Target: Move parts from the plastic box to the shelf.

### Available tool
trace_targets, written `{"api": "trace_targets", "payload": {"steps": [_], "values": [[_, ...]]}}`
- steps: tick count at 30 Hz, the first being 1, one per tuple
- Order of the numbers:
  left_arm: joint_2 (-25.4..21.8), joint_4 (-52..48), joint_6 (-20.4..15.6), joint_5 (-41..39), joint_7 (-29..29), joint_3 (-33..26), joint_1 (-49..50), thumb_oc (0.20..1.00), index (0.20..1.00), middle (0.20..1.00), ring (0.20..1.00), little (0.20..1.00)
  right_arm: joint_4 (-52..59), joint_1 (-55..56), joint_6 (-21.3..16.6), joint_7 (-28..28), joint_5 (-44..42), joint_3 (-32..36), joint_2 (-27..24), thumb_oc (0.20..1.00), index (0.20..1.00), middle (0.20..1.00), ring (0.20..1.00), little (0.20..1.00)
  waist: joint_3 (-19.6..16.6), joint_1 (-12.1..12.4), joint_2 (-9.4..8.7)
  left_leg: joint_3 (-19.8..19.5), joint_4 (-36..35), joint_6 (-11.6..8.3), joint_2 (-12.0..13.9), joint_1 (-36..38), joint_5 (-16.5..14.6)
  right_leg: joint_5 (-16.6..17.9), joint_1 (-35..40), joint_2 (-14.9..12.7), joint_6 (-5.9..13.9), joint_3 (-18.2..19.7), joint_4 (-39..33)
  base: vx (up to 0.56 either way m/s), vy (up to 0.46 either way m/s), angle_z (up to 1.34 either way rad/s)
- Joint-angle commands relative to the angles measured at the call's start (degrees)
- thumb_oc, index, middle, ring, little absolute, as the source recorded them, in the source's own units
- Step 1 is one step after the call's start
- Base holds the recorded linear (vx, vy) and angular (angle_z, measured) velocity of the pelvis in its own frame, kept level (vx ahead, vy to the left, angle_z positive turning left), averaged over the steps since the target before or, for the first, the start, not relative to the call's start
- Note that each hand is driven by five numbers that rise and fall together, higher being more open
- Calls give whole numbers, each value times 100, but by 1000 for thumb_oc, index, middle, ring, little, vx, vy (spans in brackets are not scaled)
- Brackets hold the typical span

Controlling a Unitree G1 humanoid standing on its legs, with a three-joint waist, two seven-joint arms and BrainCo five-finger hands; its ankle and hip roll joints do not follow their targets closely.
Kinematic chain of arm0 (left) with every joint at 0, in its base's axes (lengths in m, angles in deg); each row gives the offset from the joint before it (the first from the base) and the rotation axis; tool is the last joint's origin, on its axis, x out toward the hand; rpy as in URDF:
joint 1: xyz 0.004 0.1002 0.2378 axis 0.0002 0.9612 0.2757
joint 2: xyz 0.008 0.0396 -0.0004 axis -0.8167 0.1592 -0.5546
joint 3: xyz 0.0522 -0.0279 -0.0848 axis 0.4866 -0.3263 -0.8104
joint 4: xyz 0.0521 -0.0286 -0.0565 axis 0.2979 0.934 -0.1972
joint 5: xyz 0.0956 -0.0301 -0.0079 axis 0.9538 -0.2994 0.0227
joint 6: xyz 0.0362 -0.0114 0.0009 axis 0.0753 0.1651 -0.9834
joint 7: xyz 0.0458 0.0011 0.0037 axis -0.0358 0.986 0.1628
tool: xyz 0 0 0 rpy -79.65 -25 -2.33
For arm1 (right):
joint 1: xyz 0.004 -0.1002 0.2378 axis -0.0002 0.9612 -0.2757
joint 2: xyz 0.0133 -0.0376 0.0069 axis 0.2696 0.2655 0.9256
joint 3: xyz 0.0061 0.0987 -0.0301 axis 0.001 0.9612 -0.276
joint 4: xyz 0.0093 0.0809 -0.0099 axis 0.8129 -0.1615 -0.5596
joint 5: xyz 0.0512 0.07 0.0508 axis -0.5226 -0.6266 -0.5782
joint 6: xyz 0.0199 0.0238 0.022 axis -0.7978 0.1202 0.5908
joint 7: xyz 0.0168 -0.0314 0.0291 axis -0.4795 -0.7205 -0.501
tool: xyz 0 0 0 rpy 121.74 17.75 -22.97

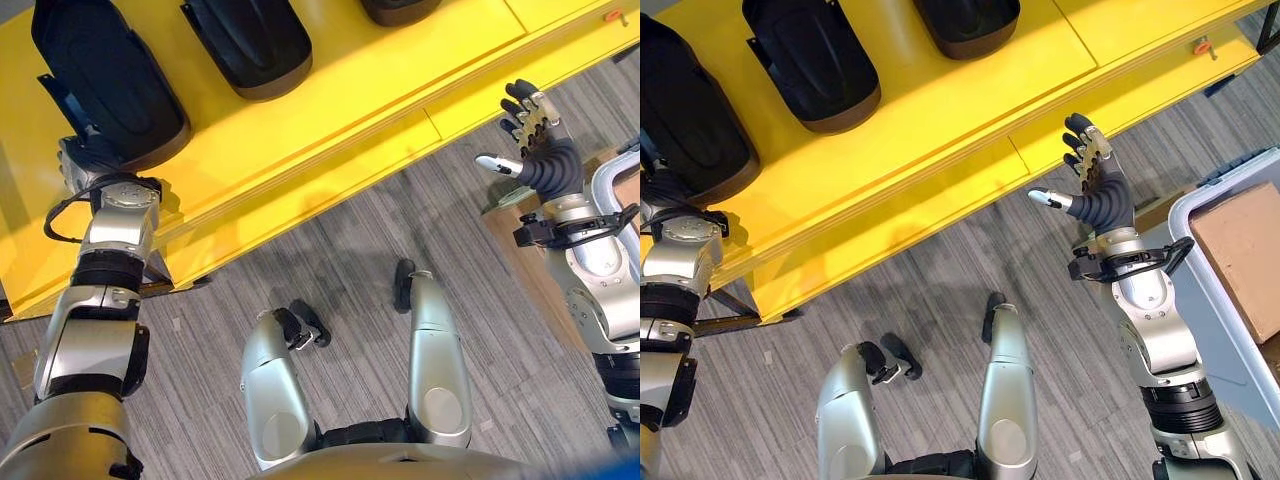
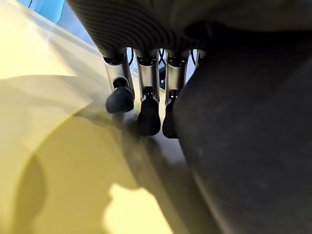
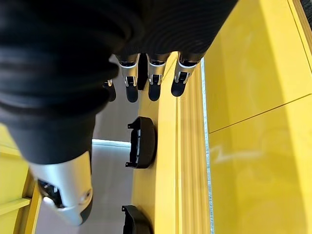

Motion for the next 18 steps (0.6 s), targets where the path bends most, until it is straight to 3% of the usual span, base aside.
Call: {"api": "trace_targets", "payload": {"steps": [1, 18], "values": [[-425, 109, -28, -25, 183, 40, -193, 200, 200, 200, 200, 200, 132, -229, -465, -38, -63, 178, -161, 1000, 1000, 1000, 1000, 1000, -211, 7, -118, 127, -941, -181, -137, 180, 729, -303, 83, -111, 321, 43, 407, -21, 2, -4], [-496, -58, 199, 461, 17, -11, 94, 200, 200, 200, 200, 200, 185, -196, -500, -118, -26, 236, -136, 1000, 1000, 1000, 1000, 1000, -211, 62, -63, 119, -1046, -166, -201, 213, 758, -272, 85, -131, 331, 11, 337, -13, -4, 0]]}}
